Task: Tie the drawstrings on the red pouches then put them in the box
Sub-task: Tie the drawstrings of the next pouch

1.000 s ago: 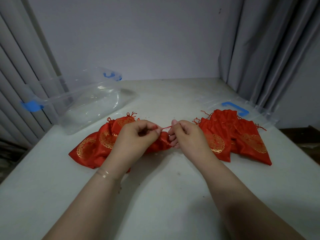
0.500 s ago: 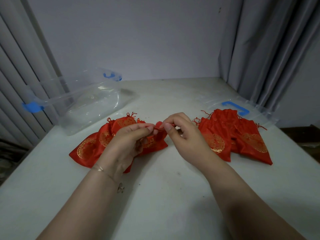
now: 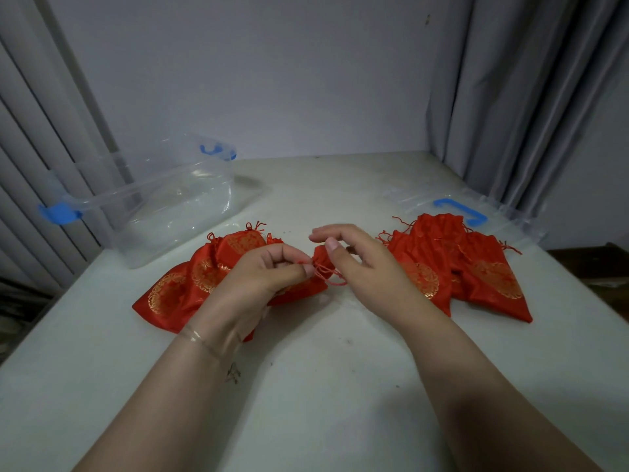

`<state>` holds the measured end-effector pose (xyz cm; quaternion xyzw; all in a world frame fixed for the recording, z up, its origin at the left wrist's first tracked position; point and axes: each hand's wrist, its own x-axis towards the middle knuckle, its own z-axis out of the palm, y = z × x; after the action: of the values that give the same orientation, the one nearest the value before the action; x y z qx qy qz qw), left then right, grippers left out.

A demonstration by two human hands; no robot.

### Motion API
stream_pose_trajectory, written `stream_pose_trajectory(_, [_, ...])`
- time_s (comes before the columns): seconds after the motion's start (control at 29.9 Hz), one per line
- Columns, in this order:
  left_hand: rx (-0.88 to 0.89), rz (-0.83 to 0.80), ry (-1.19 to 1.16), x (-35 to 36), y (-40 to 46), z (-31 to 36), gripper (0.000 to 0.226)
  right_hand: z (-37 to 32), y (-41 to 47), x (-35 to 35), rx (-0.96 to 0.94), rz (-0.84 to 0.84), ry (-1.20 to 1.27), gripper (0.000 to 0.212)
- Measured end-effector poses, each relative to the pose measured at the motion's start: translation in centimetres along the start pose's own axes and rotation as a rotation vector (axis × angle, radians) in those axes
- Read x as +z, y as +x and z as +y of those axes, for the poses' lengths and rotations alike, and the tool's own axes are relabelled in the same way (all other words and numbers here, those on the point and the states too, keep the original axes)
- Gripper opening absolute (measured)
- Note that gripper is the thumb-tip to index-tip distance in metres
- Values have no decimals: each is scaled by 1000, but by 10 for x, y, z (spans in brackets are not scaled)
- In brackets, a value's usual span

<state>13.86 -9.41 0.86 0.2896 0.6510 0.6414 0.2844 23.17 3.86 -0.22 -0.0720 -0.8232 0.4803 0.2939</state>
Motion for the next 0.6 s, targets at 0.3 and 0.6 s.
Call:
stream_pose_trajectory(0.3, [310, 85, 382, -3, -1, -5, 25, -1, -2, 3, 129, -99, -142, 20])
stream_pose_trajectory(0.6, [584, 248, 891, -1, -1, -7, 11, -3, -2, 5, 159, 16, -25, 37])
